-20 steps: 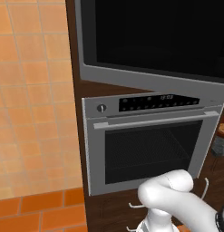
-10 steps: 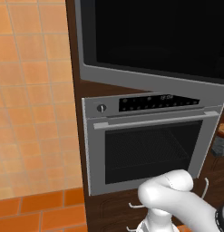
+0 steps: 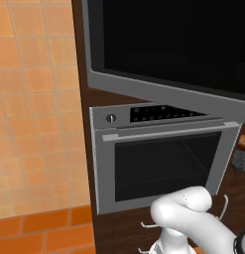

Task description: Open the microwave, place the bowl with waffle inside the microwave, then close the microwave door and turn it on.

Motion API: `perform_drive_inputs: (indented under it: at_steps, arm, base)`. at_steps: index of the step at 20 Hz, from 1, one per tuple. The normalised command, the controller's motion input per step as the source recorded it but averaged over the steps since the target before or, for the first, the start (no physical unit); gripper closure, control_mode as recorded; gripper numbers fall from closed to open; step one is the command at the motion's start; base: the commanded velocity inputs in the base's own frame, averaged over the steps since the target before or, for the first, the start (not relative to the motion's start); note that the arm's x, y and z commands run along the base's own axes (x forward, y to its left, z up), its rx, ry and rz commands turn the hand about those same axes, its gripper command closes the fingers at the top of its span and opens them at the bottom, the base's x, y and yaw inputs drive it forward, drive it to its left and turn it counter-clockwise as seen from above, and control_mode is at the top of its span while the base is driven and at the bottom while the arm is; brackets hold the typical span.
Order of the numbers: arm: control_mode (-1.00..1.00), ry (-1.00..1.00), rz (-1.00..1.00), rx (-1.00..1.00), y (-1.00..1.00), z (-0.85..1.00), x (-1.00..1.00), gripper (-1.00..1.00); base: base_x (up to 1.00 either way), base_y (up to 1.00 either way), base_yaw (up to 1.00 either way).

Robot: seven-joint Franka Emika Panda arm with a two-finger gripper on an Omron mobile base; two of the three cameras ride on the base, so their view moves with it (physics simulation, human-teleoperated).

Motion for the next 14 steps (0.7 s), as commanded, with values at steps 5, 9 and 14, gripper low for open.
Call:
perform_drive_inputs:
  at_steps: [5, 9, 14]
  arm:
    - [-1.00, 0.00, 0.14, 0.00, 0.53, 0.00, -0.31, -1.00]
    - [-1.00, 0.00, 0.15, 0.00, 0.60, 0.00, -0.08, -1.00]
    - [-1.00, 0.01, 0.22, 0.00, 0.63, 0.00, -0.25, -1.00]
  base:
    - [0.00, 0.00, 0.00]
    - [0.00, 0.00, 0.00]
    - [0.00, 0.00, 0.00]
